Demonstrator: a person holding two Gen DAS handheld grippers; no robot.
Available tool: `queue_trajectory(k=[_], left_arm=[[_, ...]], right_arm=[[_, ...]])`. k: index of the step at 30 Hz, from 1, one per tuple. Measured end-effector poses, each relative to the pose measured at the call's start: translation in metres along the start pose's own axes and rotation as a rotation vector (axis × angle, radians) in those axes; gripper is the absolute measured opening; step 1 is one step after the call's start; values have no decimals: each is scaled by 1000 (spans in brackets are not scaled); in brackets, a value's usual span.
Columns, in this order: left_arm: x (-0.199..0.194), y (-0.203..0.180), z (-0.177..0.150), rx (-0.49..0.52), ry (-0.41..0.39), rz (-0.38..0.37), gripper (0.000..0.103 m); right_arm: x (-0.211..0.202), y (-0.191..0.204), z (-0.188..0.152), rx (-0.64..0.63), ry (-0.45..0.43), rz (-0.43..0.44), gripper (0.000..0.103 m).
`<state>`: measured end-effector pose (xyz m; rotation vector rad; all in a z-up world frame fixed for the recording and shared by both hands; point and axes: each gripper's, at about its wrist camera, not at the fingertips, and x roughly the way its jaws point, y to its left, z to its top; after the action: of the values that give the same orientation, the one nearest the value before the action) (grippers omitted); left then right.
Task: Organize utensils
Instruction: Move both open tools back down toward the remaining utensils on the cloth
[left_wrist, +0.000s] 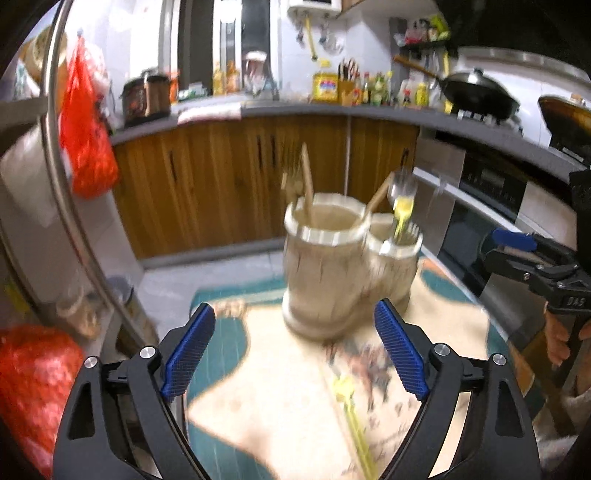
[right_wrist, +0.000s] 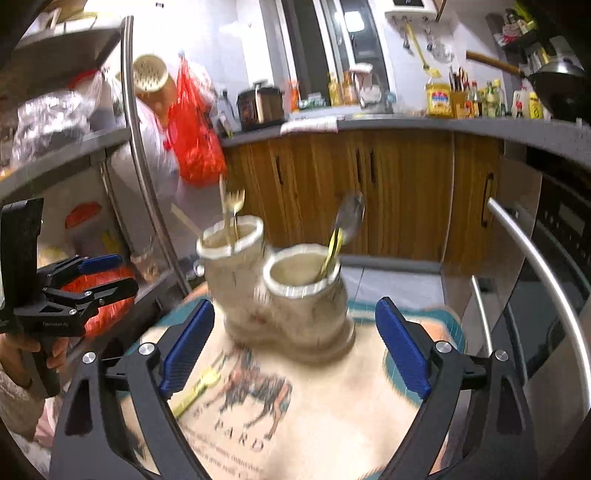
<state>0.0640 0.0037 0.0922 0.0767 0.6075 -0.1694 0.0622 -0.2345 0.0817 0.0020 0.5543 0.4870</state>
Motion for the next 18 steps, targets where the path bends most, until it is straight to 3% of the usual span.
queue_trajectory(k=[6, 13, 18], left_arm=[[23, 8, -48, -33, 140, -4, 88], [29, 22, -79, -58, 224, -2, 88], [27, 25, -86, -56, 235, -2, 89]], right_arm=[[26, 12, -34, -9, 126, 10, 89], [53, 35, -58, 17, 249, 89, 88], [78, 63, -60, 17, 335, 162, 63]])
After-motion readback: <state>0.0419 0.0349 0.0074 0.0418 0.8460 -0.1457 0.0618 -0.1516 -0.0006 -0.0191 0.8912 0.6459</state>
